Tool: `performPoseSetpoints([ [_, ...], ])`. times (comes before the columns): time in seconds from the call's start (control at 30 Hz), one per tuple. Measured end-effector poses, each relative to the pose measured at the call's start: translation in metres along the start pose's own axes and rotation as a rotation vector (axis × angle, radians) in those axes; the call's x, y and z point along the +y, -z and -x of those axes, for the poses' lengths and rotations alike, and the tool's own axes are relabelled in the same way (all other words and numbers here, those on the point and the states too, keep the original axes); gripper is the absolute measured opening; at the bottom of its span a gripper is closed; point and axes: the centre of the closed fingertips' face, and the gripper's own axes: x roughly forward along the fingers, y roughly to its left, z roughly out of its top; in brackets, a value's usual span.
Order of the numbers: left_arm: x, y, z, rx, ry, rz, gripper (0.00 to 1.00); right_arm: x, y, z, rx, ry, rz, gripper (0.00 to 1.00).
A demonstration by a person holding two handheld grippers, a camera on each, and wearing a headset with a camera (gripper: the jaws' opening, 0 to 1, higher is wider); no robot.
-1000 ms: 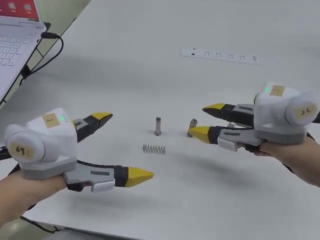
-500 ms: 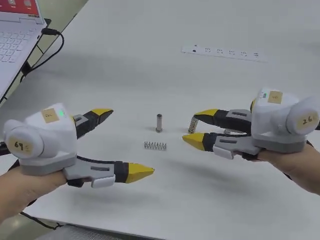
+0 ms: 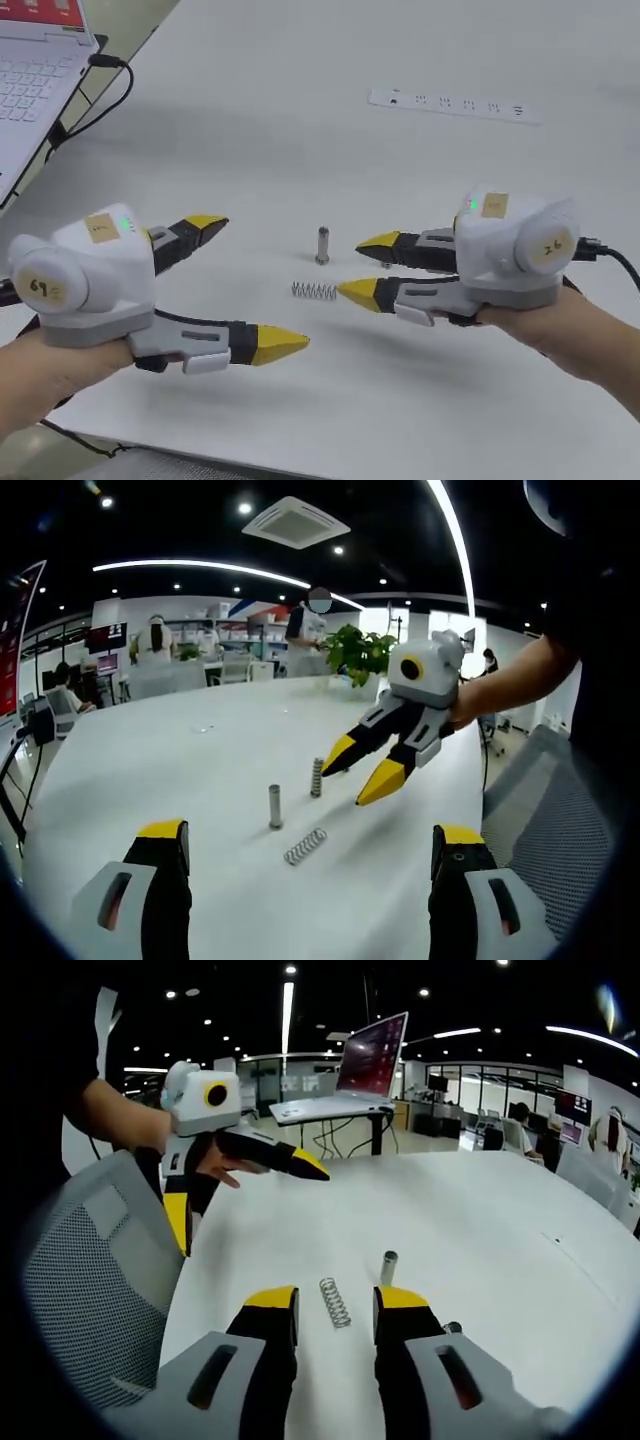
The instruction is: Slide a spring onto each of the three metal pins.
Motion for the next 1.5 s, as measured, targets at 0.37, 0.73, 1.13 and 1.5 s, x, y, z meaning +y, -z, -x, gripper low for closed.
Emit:
performPoseSetpoints([
  [0.37, 0.0, 0.003, 0.0, 0.009, 0.007, 0.002, 0.98, 0.002, 0.015, -0.02, 0.059, -0.026, 0.013, 0.25],
  [0.73, 0.0, 0.002, -0.003, 0.009, 0.012, 0.002, 0.98, 0.001, 0.028, -0.033, 0.116, -0.048, 0.017, 0.22],
  [1.13, 0.001, 0.005, 0.0, 0.015, 0.006, 0.005, 0.98, -0.001, 0.04, -0.046, 0.161, -0.044, 0.015, 0.18],
  [1.5, 0.002, 0.009, 0.003, 0.02, 0.0, 0.012, 0.98, -0.002, 0.046, -0.051, 0.185, -0.047, 0.025, 0.13],
])
